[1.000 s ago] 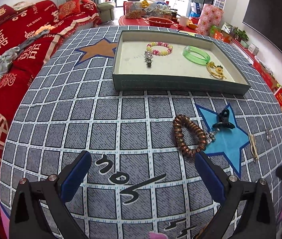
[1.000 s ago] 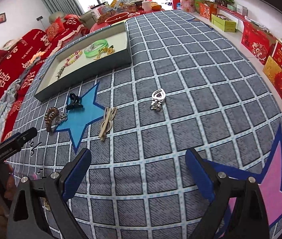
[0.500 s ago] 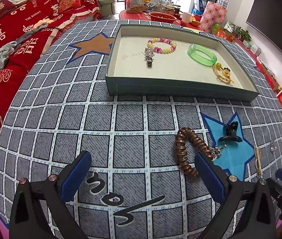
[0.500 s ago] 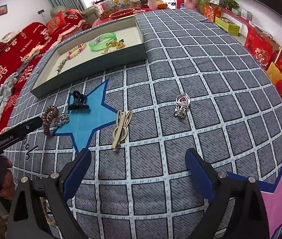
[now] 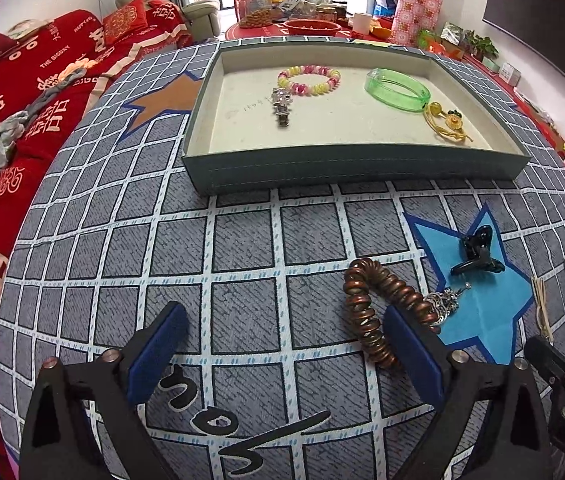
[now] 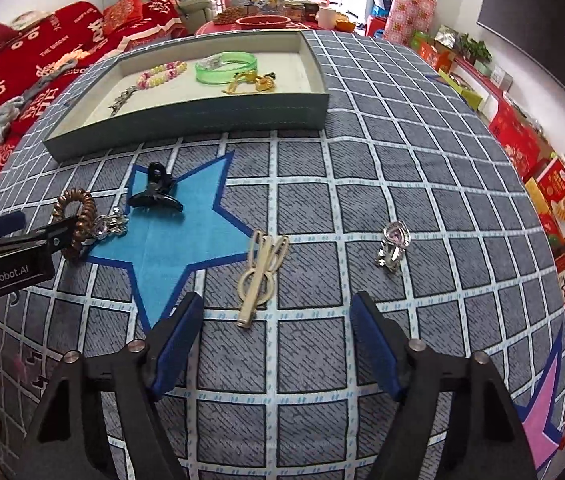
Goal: Organize jewelry
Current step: 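Lower the left tool over the brown bead bracelet while the right grasps the beige clip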
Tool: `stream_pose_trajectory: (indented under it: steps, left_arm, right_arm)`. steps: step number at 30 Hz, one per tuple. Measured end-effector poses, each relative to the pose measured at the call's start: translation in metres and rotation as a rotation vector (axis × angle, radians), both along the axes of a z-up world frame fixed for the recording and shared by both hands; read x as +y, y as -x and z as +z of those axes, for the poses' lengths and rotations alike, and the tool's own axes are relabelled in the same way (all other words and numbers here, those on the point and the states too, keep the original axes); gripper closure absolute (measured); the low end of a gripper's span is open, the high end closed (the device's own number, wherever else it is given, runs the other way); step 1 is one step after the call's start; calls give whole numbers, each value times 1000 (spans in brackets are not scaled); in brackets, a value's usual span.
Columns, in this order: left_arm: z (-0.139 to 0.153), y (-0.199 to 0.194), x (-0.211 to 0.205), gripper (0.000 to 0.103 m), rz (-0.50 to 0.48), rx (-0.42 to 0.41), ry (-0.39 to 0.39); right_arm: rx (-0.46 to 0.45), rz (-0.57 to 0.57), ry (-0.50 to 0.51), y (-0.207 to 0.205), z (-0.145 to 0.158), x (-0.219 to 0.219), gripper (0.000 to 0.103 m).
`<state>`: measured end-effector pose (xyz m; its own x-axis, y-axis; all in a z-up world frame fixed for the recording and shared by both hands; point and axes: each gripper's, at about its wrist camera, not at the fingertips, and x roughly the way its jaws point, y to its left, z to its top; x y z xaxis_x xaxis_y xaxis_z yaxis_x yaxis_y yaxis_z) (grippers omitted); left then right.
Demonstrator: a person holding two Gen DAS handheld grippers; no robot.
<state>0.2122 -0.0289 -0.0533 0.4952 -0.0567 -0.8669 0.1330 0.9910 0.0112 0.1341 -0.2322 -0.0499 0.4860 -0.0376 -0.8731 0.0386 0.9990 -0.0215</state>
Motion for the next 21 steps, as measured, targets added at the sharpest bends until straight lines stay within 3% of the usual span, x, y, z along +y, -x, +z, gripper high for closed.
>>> stream_pose_trajectory:
  steps: [3,8,13,15,16,21]
  left_arm:
    - [2,1,-3,0,-11,-13,-14]
    - [5,2,-4,21,-28,-11,24]
    - [9,7,-11,57,-86,-26,23]
    - [10,8,-11,62,-87,-25,33]
    - [10,9,-10,78,-89,-25,40]
    - [15,14,-3,78,-95,-27,83]
  right_arm:
    - [-5,16,0,0,1,4,39]
    - [-9,23,-6,1,4,6,64]
    - [-8,26,-16,3,5,6,77]
    - [-9,23,-20,4,5,5,85]
    - [-11,21,-24,5,5,4,94]
    - [-21,-3,-104,10,6,-6,94]
